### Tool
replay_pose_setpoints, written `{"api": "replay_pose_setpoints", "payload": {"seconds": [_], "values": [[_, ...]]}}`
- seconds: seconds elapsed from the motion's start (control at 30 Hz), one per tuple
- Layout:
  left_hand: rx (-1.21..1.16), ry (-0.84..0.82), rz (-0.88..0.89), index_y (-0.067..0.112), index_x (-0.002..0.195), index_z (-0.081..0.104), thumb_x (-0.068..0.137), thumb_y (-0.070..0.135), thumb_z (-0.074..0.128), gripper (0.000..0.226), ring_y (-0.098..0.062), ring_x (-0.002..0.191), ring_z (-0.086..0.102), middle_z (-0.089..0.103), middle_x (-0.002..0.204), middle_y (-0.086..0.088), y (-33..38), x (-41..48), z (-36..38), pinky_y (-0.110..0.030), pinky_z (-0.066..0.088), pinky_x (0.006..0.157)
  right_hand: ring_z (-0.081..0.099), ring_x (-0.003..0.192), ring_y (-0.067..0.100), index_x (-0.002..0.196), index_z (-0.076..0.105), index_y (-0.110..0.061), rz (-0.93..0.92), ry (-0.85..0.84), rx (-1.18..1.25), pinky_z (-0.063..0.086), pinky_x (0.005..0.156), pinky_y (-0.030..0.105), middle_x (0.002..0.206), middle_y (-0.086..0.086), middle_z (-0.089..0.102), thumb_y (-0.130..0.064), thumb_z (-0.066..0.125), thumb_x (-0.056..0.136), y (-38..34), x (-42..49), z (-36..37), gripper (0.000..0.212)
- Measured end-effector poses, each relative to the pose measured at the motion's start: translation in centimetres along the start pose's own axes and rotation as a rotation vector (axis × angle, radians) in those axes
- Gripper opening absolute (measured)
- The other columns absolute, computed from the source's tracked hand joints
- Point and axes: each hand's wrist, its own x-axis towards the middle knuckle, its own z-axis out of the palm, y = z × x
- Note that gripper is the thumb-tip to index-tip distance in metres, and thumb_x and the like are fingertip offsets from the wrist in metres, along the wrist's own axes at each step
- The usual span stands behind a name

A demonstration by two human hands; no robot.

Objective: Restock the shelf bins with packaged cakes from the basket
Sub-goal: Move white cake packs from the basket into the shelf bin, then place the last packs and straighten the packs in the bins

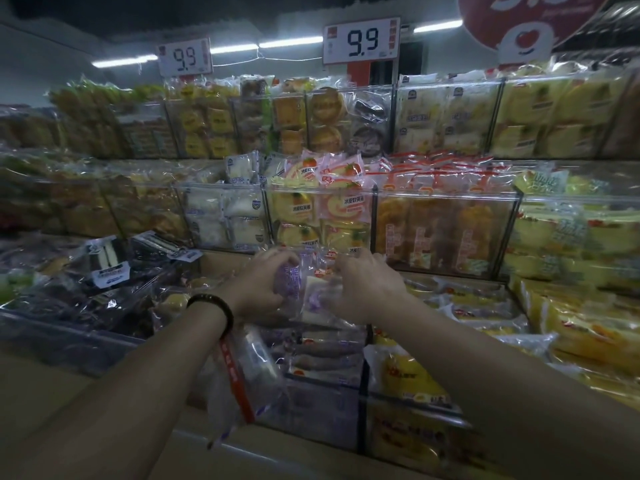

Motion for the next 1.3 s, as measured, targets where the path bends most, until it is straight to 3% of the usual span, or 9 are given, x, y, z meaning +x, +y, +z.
{"api": "replay_pose_setpoints", "payload": {"seconds": [0.17,0.3,0.47,0.6,0.8,0.93,1.13,1.2,1.3], "values": [[-0.015,0.188,0.005,0.026,0.127,0.063,0.08,0.007,0.071,0.051,-0.015,0.118,0.05,0.051,0.122,0.015,-0.2,-1.0,1.2,-0.049,0.05,0.107,0.037,0.144,0.037,0.15,0.043,-0.03,-0.07,0.047,-0.146,0.037,0.115,0.055,0.152,0.012,0.044,-0.063,0.07,0.086,-1.3,-1.3,1.5,0.076],[-0.058,0.356,-0.037,0.031,0.125,0.064,0.072,0.01,0.062,0.057,-0.016,0.127,0.051,0.058,0.128,0.012,-0.6,-1.6,4.0,-0.055,0.042,0.115,0.045,0.129,0.036,0.141,0.053,-0.027,0.015,0.186,-0.247,0.044,0.098,0.049,0.138,0.012,0.057,-0.042,0.069,0.095,-1.0,-1.0,1.3,0.052],[-0.111,0.323,-0.069,0.03,0.121,0.065,0.07,0.02,0.06,0.053,-0.02,0.13,0.049,0.058,0.128,0.01,-0.7,-1.1,3.9,-0.059,0.038,0.114,0.047,0.124,0.036,0.14,0.055,-0.026,-0.026,0.157,-0.245,0.048,0.087,0.045,0.134,0.013,0.054,-0.023,0.072,0.093,-0.4,-0.3,1.1,0.05],[-0.09,0.275,-0.039,0.033,0.125,0.061,0.069,0.028,0.063,0.056,-0.02,0.127,0.05,0.054,0.129,0.008,-0.6,-1.5,3.3,-0.057,0.042,0.112,0.048,0.127,0.035,0.14,0.054,-0.028,-0.066,0.147,-0.222,0.052,0.091,0.047,0.136,0.011,0.055,-0.032,0.075,0.092,-0.7,0.1,1.6,0.053],[-0.059,0.182,-0.012,0.037,0.143,0.052,0.073,0.015,0.076,0.077,-0.019,0.139,0.034,0.04,0.142,0.008,0.6,-2.4,1.5,-0.04,0.036,0.116,0.046,0.129,0.035,0.14,0.05,-0.019,-0.023,-0.014,-0.082,0.056,0.093,0.05,0.138,0.015,0.047,-0.039,0.077,0.086,-0.5,-0.2,-0.1,0.063],[-0.047,0.143,-0.036,0.045,0.142,0.049,0.077,0.016,0.076,0.076,-0.017,0.141,0.028,0.037,0.142,0.012,1.3,-3.1,0.6,-0.048,0.04,0.116,0.041,0.133,0.038,0.146,0.039,-0.021,-0.012,-0.022,-0.075,0.052,0.095,0.05,0.141,0.016,0.042,-0.046,0.079,0.084,-0.4,-0.9,-1.3,0.078],[-0.03,0.153,-0.024,0.045,0.14,0.049,0.084,0.026,0.071,0.064,-0.019,0.136,0.038,0.041,0.138,0.013,2.5,-5.6,0.0,-0.053,0.044,0.113,0.044,0.13,0.036,0.143,0.045,-0.022,-0.036,0.094,-0.108,0.044,0.105,0.049,0.138,0.014,0.048,-0.044,0.08,0.083,-1.1,-3.7,-1.7,0.073],[-0.05,0.218,-0.009,0.038,0.135,0.055,0.09,0.023,0.07,0.05,-0.014,0.122,0.051,0.048,0.131,0.012,2.8,-7.1,0.0,-0.043,0.051,0.104,0.044,0.131,0.033,0.141,0.05,-0.022,-0.082,0.166,-0.039,0.044,0.107,0.047,0.139,0.01,0.05,-0.039,0.076,0.088,-2.0,-5.6,-1.7,0.062],[-0.198,0.301,-0.04,0.031,0.117,0.06,0.095,0.019,0.074,0.028,-0.006,0.084,0.064,0.06,0.109,0.011,4.2,-11.0,0.2,-0.023,0.055,0.071,0.052,0.12,0.025,0.13,0.057,-0.026,-0.224,0.26,0.138,0.052,0.095,0.041,0.126,0.001,0.058,-0.038,0.069,0.092,-4.0,-9.3,-0.1,0.042]]}}
